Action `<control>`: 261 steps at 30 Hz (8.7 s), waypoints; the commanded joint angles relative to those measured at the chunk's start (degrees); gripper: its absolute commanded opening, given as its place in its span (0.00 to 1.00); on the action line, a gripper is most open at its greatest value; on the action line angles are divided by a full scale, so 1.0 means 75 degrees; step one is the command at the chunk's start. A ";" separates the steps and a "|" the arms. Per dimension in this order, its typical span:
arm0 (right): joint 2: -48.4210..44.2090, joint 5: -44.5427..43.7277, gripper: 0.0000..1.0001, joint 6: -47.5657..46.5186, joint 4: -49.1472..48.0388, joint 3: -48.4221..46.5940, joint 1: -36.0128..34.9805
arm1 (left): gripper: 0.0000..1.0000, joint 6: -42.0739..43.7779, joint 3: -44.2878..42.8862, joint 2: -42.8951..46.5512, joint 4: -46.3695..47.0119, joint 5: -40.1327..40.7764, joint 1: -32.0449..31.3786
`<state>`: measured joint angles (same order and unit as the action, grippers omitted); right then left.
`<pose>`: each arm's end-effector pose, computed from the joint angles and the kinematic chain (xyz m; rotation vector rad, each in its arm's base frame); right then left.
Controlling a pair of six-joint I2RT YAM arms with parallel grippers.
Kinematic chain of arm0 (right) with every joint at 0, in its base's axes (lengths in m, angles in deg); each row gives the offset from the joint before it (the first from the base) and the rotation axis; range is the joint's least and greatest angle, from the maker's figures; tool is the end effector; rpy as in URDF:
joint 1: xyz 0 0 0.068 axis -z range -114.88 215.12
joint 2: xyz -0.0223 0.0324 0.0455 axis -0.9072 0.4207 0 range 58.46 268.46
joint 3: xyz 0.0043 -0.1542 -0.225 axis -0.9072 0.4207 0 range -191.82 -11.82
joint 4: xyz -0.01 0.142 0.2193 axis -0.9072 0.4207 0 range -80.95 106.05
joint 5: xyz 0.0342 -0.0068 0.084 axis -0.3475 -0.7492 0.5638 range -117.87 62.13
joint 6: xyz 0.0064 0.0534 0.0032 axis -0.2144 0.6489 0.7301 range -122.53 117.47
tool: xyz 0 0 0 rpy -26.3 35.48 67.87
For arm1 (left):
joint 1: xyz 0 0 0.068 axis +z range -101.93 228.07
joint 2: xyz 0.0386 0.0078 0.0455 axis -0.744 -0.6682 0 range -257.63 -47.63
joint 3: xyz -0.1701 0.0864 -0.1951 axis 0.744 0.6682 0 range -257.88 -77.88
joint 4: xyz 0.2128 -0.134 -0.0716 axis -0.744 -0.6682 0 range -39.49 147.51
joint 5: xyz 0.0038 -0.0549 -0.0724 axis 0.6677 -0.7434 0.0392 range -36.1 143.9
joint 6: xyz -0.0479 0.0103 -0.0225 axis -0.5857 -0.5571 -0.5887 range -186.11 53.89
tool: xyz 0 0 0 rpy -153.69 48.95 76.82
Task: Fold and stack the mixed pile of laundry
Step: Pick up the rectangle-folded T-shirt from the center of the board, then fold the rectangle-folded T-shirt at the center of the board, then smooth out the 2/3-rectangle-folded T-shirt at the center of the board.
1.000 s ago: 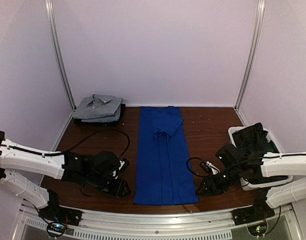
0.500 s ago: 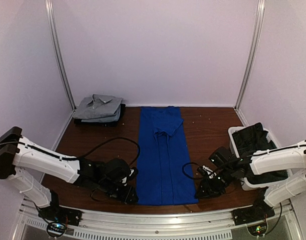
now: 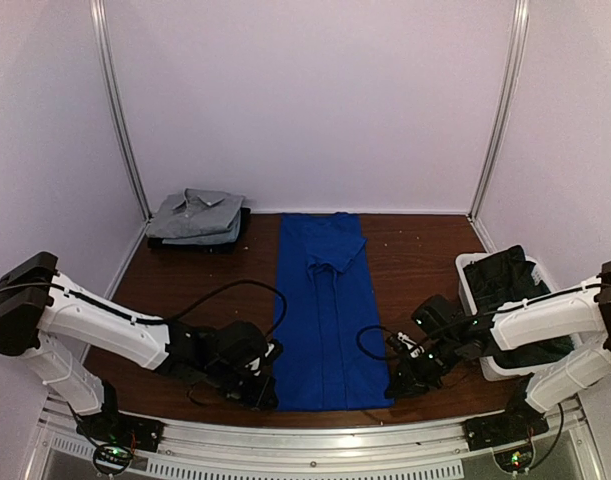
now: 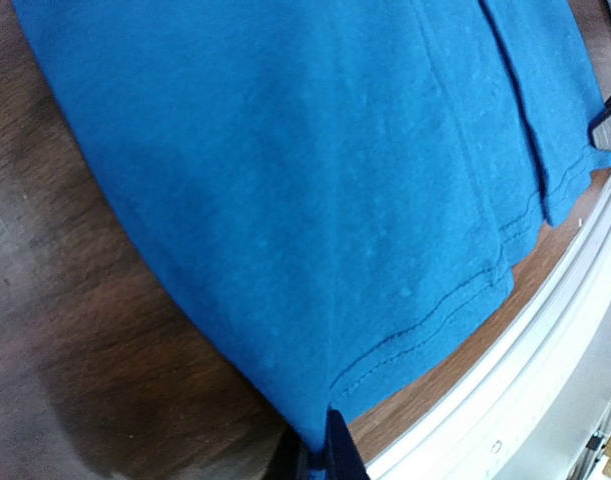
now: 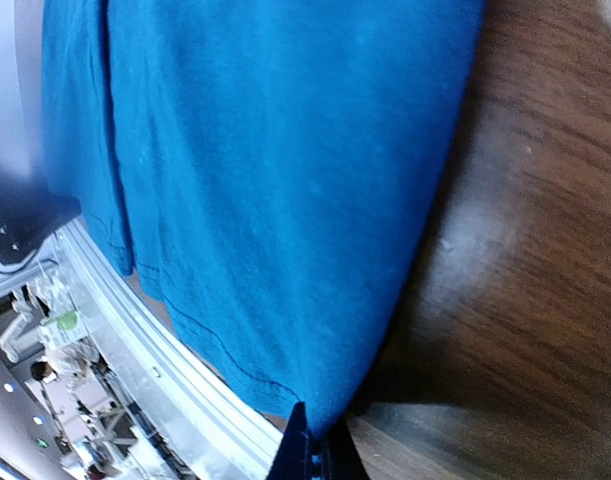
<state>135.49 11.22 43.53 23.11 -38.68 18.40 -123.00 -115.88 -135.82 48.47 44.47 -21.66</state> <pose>0.1262 0.1669 0.1295 0.2372 -2.7282 -1.1202 0.0882 -0.2557 0.1339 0.3938 2.9040 -0.8290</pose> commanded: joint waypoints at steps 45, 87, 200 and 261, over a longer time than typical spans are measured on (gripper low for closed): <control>0.6392 0.1399 0.00 -0.2204 0.0821 -0.8936 0.3915 | 0.00 0.2458 -0.7205 -0.4537 -0.1185 -0.1368 0.4974; 0.5846 0.1807 0.68 -0.2203 0.1551 -0.9775 0.4775 | 0.88 0.3057 -0.8611 -0.4408 -0.1989 -0.1568 0.6203; 0.5981 0.0905 0.33 -0.2279 0.0384 -0.7091 0.3604 | 0.79 0.1684 -0.2340 -0.1192 0.0738 -0.1999 0.3392; 0.6671 0.2325 0.24 -0.2527 0.1049 -0.8716 0.2643 | 0.98 0.2268 -0.2704 -0.1536 0.0970 -0.1742 0.3446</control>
<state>183.34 24.33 21.39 35.53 -105.19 38.16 -106.87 -133.47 -144.40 51.60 32.16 3.78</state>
